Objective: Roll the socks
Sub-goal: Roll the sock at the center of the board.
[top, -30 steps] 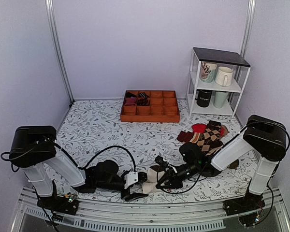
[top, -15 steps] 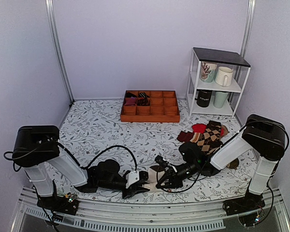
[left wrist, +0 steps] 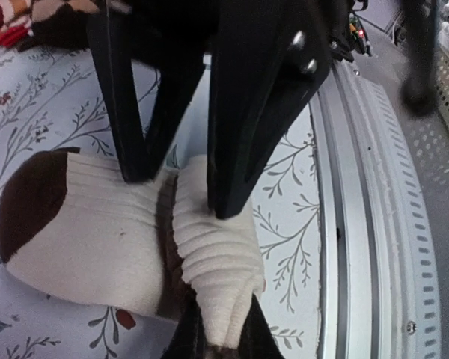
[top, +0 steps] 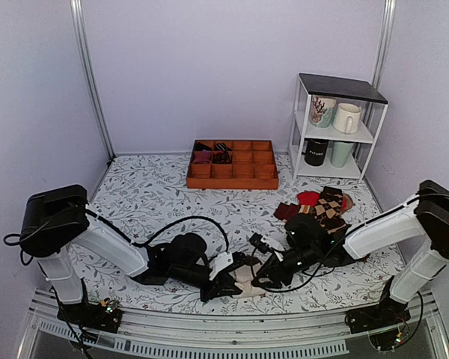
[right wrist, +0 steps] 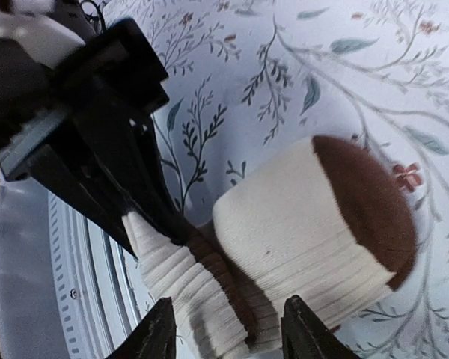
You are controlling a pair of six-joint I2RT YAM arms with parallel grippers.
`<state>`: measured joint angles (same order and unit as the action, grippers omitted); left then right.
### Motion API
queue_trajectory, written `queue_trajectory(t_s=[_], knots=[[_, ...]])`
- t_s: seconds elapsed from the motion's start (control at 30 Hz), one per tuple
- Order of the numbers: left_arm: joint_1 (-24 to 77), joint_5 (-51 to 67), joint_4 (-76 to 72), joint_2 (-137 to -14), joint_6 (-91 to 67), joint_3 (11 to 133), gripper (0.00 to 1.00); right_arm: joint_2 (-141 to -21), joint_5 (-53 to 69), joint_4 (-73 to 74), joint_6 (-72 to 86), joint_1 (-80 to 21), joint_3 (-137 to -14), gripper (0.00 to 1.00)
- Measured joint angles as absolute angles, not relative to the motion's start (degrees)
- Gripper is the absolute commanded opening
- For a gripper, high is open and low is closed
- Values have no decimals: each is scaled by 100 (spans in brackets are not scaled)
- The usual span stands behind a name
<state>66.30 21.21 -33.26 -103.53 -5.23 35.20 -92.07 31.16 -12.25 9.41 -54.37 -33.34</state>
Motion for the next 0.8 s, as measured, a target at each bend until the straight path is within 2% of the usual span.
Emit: queue_trajectory(t_s=[0.13,0.27,0.57,0.8], knots=[[6490,2425,-2805,-10368,-902,3765,0,-8298,2541,-952,878,-5437,-3334,54],[6298,2827,-2545,-10532,-1214,3964,0,-7896,2434,-1000,637,-5470,-3238,59],[5975,3588,-2102,-10803,-1361,4329,0,-7870,1844,-1732,-513,-6265,-2095,67],[5933,3686,-1988,-10818,-1358,4379,0,-8034,1050,-2274,-1409,-6700,-2097,69]])
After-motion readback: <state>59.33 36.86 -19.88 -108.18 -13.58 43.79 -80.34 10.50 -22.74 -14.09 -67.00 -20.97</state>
